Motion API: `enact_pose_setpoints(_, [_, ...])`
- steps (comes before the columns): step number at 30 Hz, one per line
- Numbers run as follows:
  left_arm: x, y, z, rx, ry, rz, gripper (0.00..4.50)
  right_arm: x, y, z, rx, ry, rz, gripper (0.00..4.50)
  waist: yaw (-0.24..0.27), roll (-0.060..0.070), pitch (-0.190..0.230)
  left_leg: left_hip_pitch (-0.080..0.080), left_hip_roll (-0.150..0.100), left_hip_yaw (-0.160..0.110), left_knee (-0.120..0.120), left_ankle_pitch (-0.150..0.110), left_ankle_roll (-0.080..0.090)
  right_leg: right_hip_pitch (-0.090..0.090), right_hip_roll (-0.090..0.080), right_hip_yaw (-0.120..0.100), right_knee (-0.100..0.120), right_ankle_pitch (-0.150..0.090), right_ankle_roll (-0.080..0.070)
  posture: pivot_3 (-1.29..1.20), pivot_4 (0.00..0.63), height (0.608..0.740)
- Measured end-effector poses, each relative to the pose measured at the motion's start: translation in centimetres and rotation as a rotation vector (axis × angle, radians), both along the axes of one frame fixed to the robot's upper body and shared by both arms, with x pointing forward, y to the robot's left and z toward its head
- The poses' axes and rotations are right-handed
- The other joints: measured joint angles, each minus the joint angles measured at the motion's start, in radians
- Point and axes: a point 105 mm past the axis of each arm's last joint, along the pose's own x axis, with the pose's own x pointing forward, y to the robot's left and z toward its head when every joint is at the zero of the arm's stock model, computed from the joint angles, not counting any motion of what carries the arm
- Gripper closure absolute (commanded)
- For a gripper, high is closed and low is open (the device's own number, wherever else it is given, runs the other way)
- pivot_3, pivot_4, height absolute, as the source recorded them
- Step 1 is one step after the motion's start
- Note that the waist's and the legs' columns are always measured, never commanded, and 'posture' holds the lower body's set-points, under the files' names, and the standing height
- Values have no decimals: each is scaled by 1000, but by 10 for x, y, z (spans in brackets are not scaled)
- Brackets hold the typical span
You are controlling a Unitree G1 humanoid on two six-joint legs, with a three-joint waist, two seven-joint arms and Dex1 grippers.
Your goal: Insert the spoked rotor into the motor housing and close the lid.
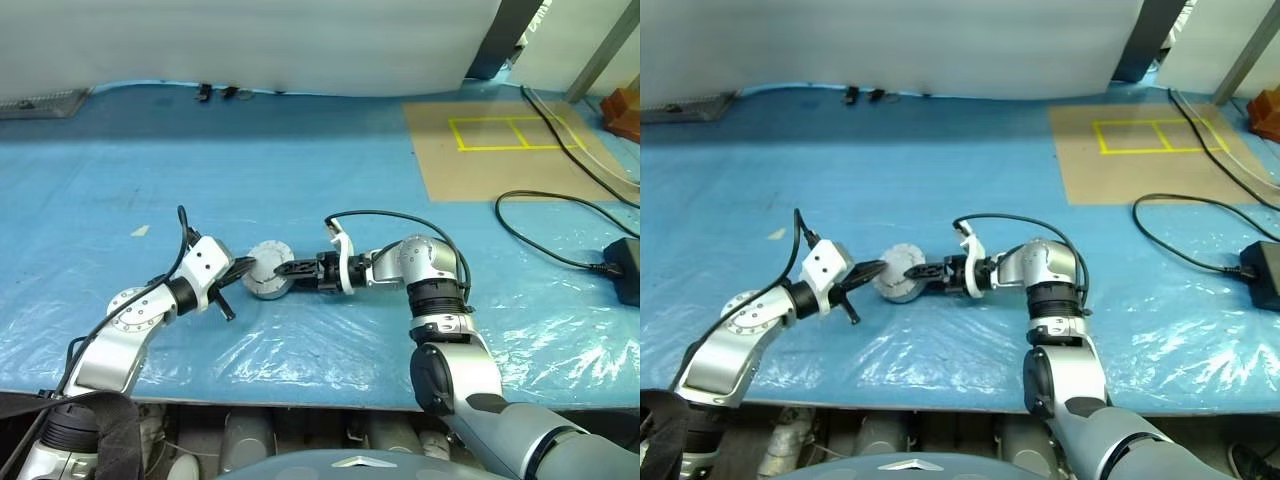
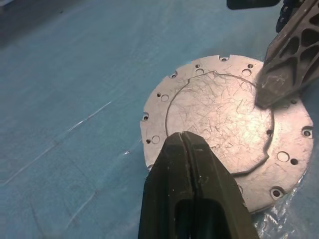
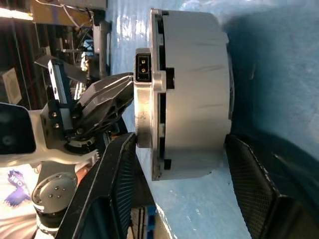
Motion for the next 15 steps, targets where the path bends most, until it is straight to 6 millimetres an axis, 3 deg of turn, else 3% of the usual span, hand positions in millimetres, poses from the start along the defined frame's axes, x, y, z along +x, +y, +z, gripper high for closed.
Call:
enact_pose_setpoints(9, [2,1,0,1,-3,7,4500,3,-4,6,104,45,-56,2108,2,0,0,-5,0,0,0,0,0,-4,0,0,0,0,0,0,150,740])
enact_pose_setpoints(12, [4,4,1,0,-8,27,4500,9,-6,12,171,56,-99,2689,0,0,0,-5,0,0,1,0,0,-5,0,0,1,0,0,0,150,740])
enact_pose_setpoints(15, [6,7,3,2,-15,43,4500,15,-5,20,194,27,-122,3630,2,0,0,-4,0,0,0,0,0,-5,0,0,1,0,0,0,150,740])
